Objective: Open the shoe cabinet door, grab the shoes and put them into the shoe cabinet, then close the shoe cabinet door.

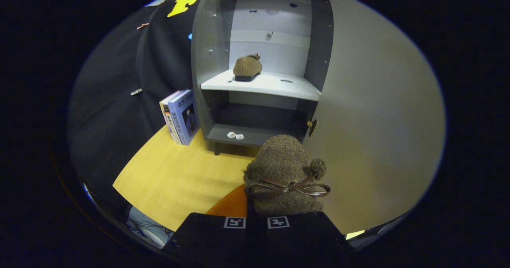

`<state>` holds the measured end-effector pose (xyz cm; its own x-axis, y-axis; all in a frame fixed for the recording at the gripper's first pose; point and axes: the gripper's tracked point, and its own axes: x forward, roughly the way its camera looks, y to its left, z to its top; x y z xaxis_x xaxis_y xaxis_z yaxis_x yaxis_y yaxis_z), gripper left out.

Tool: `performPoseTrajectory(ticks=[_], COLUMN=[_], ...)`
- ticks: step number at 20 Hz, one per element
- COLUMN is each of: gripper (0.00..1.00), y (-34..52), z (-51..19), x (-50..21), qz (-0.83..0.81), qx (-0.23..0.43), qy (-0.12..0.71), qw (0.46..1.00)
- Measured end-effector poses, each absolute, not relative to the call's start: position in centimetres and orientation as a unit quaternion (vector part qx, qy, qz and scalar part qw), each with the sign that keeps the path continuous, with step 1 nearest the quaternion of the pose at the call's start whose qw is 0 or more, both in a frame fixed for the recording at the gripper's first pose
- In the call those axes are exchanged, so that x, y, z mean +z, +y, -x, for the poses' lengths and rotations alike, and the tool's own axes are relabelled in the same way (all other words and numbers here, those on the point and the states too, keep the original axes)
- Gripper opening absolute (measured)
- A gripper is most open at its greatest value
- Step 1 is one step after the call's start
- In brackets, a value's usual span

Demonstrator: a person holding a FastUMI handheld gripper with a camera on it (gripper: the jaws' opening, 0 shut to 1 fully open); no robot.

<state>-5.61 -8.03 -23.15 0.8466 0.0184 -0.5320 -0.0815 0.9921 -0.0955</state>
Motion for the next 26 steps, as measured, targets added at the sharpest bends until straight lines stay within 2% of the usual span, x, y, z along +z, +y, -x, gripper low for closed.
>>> performPoseTrajectory(ticks=[5,14,18,26], gripper=[0.05,0.05,0.05,0.05], y=[-8.7,-8.4,-7.8,-6.9], z=[5.2,-1.2,-5.5,-16.6], x=[-17.4,-8.9,-6.2,-3.2], qz=[0.057,0.013,0.015,0.024], qx=[0.041,-0.015,-0.040,-0.041], qy=[0.243,0.204,0.192,0.204], qw=[0.967,0.979,0.981,0.978])
